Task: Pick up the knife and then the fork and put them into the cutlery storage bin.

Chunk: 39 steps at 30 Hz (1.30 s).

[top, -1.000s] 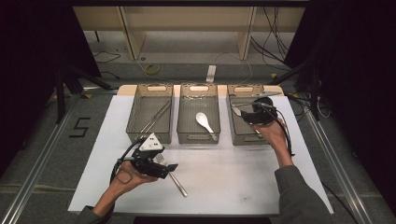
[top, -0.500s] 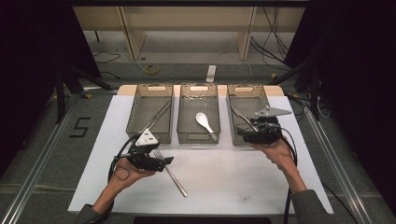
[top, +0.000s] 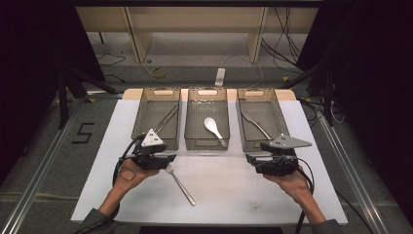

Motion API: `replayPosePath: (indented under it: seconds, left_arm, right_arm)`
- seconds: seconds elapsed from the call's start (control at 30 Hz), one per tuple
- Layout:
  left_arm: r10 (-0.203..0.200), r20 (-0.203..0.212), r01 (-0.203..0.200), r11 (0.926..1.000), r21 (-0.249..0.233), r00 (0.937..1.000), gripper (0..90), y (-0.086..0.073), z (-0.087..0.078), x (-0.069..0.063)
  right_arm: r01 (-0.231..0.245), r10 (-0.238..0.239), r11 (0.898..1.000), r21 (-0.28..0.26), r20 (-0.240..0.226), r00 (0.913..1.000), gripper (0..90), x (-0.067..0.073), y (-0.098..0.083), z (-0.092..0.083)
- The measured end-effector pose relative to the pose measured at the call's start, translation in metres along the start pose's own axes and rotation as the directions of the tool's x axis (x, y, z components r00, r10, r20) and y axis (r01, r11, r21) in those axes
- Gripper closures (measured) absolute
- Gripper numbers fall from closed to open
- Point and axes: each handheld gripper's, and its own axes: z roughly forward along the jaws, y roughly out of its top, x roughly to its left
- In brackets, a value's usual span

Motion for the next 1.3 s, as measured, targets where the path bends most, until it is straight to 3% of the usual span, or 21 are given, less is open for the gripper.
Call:
replayPosePath:
  seconds: [0.2, 0.33, 0.5, 0.87, 1.3]
  left_arm:
    - [0.054, 0.002, -0.054, 0.9974, 0.048, 0.9986, 67.7, 0.002, 0.008, -0.003]
    - [0.062, 0.02, -0.064, 0.994, 0.089, 0.9979, 79.0, 0.002, 0.016, -0.004]
    - [0.055, 0.027, -0.058, 0.9898, 0.13, 0.9981, 86.7, 0.002, 0.024, -0.002]
    - [0.047, 0.029, -0.052, 0.9756, 0.213, 0.9985, 88.7, -0.001, 0.04, 0.006]
    - [0.019, 0.038, -0.029, 0.9598, 0.279, 0.9991, 88.7, -0.004, 0.048, 0.01]
  right_arm:
    - [0.003, -0.003, 1.0, 0.004, -0.006, 1.0, 31.1, 0.008, -0.011, -0.003]
    - [0.002, -0.002, 1.0, -0.001, -0.017, 0.9998, 30.9, 0.013, -0.017, -0.006]
    - [0.005, -0.005, 1.0, 0.003, -0.024, 0.9997, 30.5, 0.017, -0.022, -0.007]
    - [0.031, -0.03, 0.999, 0.042, -0.043, 0.9986, 30.2, 0.025, -0.031, -0.007]
    - [0.026, -0.024, 0.999, 0.041, -0.058, 0.9981, 28.6, 0.029, -0.034, -0.012]
